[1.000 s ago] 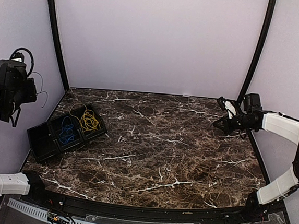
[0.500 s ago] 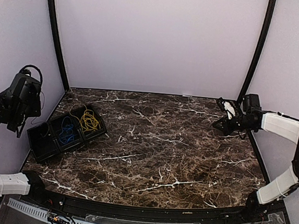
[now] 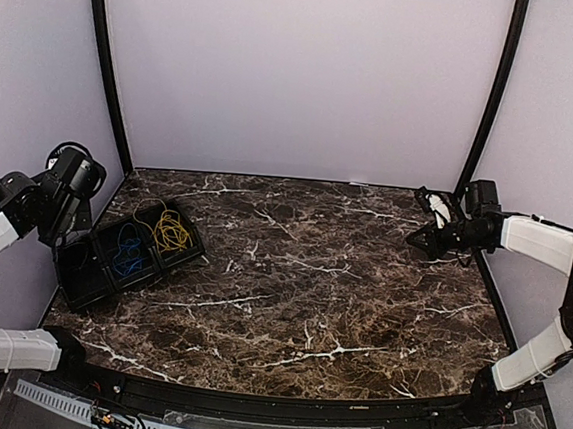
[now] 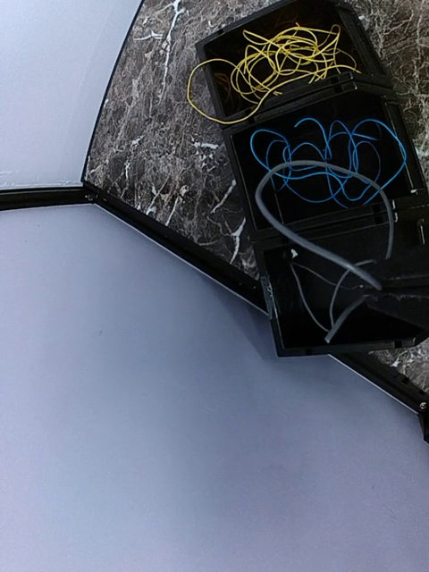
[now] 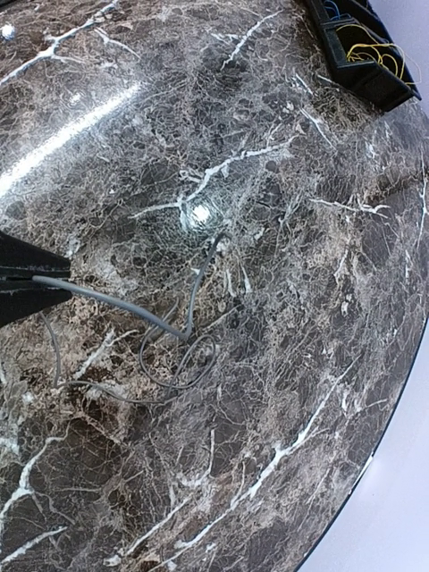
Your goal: Untangle the cables
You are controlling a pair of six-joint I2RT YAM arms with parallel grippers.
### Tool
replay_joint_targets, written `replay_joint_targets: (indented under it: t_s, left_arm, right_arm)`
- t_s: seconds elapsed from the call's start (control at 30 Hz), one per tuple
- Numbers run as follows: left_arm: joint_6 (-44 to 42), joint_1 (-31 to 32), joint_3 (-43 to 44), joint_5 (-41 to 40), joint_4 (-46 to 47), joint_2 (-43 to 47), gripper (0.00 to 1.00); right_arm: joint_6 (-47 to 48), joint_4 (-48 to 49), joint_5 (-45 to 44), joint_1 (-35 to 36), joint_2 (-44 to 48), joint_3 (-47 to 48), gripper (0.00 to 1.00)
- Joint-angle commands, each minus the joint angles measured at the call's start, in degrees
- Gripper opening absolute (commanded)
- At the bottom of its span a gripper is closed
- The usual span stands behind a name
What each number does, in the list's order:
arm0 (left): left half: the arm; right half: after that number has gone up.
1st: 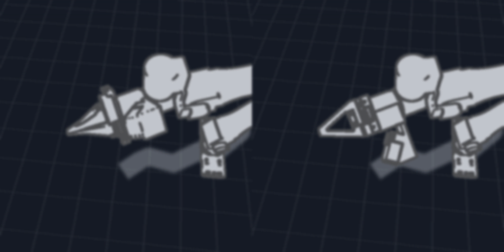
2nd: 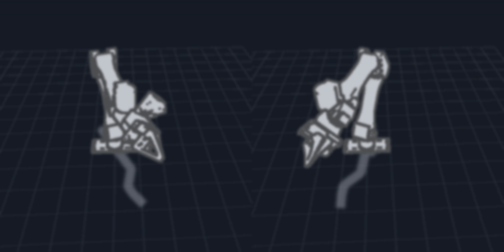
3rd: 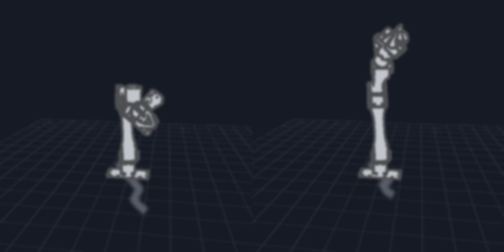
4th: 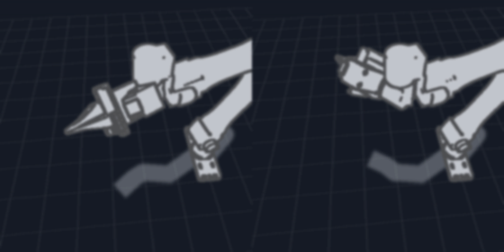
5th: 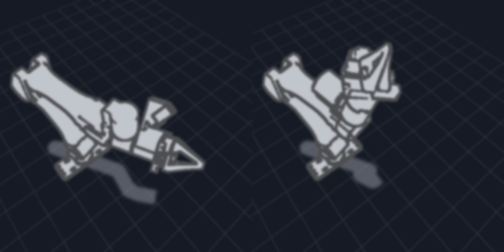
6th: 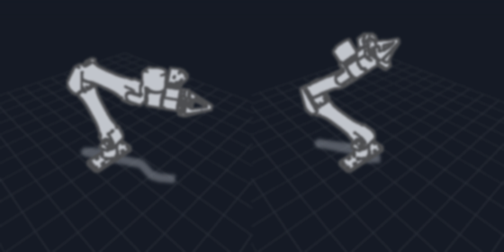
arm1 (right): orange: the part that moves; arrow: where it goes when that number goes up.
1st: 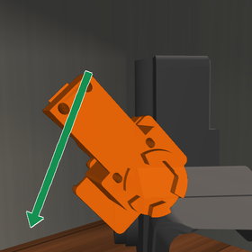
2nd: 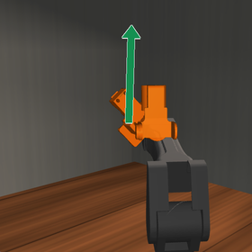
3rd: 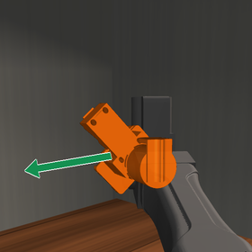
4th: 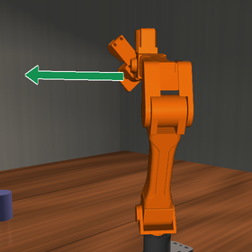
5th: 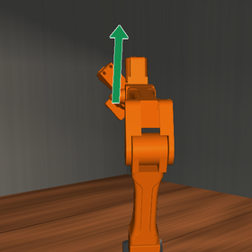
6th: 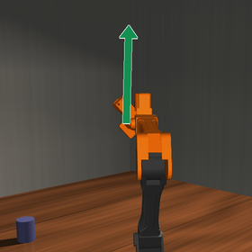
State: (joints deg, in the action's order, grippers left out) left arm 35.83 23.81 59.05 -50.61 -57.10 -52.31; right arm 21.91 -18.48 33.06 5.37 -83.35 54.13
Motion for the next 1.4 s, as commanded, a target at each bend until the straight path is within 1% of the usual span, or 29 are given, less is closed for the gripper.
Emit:
replay_joint_targets:
  t_s: [0.0,0.07,0.13,0.27,0.3,0.4,0.5,0.57,0.67,0.77,0.9,1.03,1.07,1.1,1.13,1.2,1.23,1.27,1.3,1.37]
  left_arm:
    - [3.2,-0.5,0.2,-1.1,-1.8,-0.7,0.00]
    - [3.1,-0.5,0.9,-0.5,-2.2,-1.0,0.00]
    - [2.4,-2.0,1.6,4.2,-2.8,-1.5,0.00]
    - [1.8,-6.1,1.8,10.6,-1.5,-3.3,0.00]
    - [1.7,-6.9,1.2,11.8,-0.3,-3.4,0.00]
    - [1.0,-11.6,-1.4,19.5,3.5,-3.3,0.00]
    - [1.2,-15.2,-4.8,23.5,7.8,-5.0,0.00]
    - [1.6,-18.3,-7.3,27.6,10.2,-6.6,0.00]
    - [4.8,-24.0,-11.5,31.9,14.2,-7.1,0.00]
    - [7.8,-26.1,-15.5,29.9,16.0,-3.9,0.00]
    - [8.0,-27.0,-16.5,24.3,16.1,-0.9,0.00]
    - [8.1,-29.2,-18.8,23.2,16.3,-4.1,0.00]
    - [8.0,-29.8,-19.9,23.6,17.3,-4.8,0.02]
    - [8.0,-31.0,-20.3,24.7,17.8,-5.9,0.10]
    - [8.1,-31.5,-20.5,25.2,18.5,-6.7,0.13]
    - [8.4,-32.2,-19.8,26.2,18.7,-6.6,0.26]
    - [8.5,-32.4,-19.5,26.4,18.8,-6.2,0.39]
    - [8.5,-32.4,-18.8,26.6,18.9,-4.9,0.44]
    - [8.0,-32.4,-18.5,26.9,19.1,-4.2,0.52]
    - [6.8,-32.4,-17.2,27.4,19.3,-1.4,0.58]
  right_arm:
    - [0.2,0.1,1.6,0.1,-0.6,0.2,0.00]
    - [0.5,-0.5,1.8,0.0,-1.3,0.6,0.00]
    - [0.7,-0.9,2.0,0.1,-1.8,1.0,0.00]
    - [0.9,-1.3,2.5,0.1,-2.2,1.2,0.00]
    - [0.9,-1.3,2.6,0.1,-2.2,1.2,0.00]
    - [1.1,-1.6,2.6,0.0,-1.9,1.2,0.00]
    - [1.3,-1.7,2.8,0.1,-1.5,1.2,0.00]
    - [1.2,-1.8,3.0,0.1,-1.5,1.2,0.00]
    - [1.5,-2.0,3.3,0.0,-1.3,1.2,0.00]
    - [1.7,-2.3,3.4,0.0,-1.4,1.5,0.00]
    - [1.9,-2.8,4.0,0.1,-1.9,1.7,0.00]
    - [2.2,-3.4,4.8,0.0,-2.7,2.3,0.00]
    - [2.2,-3.6,5.0,0.1,-2.8,2.4,0.00]
    - [2.3,-3.8,5.1,0.1,-2.7,2.5,0.00]
    - [2.3,-4.0,5.2,0.1,-2.7,2.6,0.00]
    - [2.2,-4.1,5.3,0.1,-2.3,2.6,0.00]
    - [2.2,-4.1,5.2,0.1,-2.1,2.5,0.00]
    - [2.2,-4.1,5.1,0.1,-1.8,2.5,0.00]
    - [2.2,-3.9,5.0,0.0,-1.5,2.5,0.00]
    - [2.2,-3.8,4.7,0.1,-1.1,2.4,0.00]
